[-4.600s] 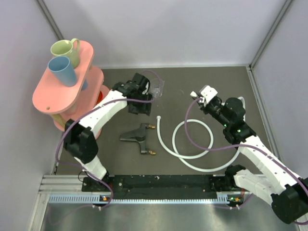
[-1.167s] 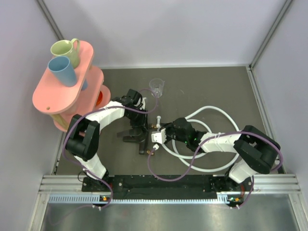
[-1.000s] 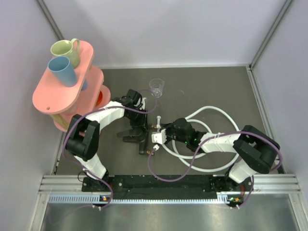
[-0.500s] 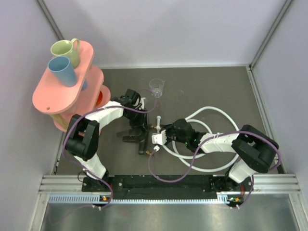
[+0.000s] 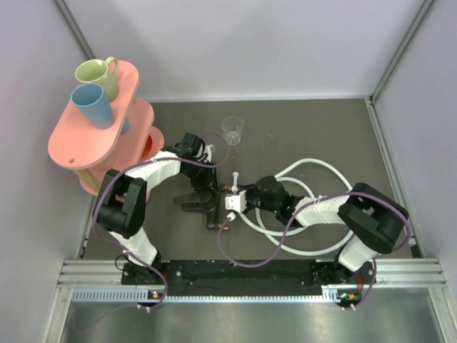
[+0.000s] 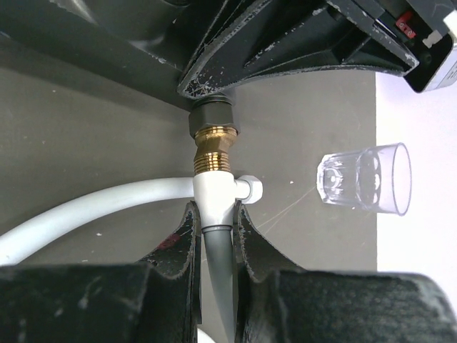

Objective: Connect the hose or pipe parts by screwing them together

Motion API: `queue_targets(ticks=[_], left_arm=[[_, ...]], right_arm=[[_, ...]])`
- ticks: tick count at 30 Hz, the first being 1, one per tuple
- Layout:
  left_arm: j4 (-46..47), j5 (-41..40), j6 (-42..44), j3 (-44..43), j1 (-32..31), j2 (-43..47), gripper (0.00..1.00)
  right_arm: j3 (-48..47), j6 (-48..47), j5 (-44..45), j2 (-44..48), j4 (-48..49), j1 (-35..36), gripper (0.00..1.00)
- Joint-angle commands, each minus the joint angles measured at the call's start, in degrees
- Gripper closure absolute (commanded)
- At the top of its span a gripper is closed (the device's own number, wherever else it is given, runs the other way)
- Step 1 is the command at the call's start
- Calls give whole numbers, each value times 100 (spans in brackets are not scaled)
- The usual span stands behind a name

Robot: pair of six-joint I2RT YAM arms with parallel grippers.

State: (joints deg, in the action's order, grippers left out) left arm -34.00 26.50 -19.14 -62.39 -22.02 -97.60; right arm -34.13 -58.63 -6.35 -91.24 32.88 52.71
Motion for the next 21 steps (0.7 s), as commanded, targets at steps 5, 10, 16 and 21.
queue_targets(ticks=[5, 10, 16, 21], left_arm=[[631, 1639, -46, 113, -162, 277, 100], [807, 1797, -134, 192, -171, 338, 100], [1053, 1911, -248, 315, -180, 373, 100], [1079, 1876, -257, 368, -206, 382, 100]], right_arm=[[-409, 1108, -1016, 150, 141, -234, 100], [-621, 1530, -1263, 159, -361, -305, 100], [-840, 2057, -1886, 54, -807, -498, 100], [-1272, 2671, -2212, -201, -1223, -560, 100]])
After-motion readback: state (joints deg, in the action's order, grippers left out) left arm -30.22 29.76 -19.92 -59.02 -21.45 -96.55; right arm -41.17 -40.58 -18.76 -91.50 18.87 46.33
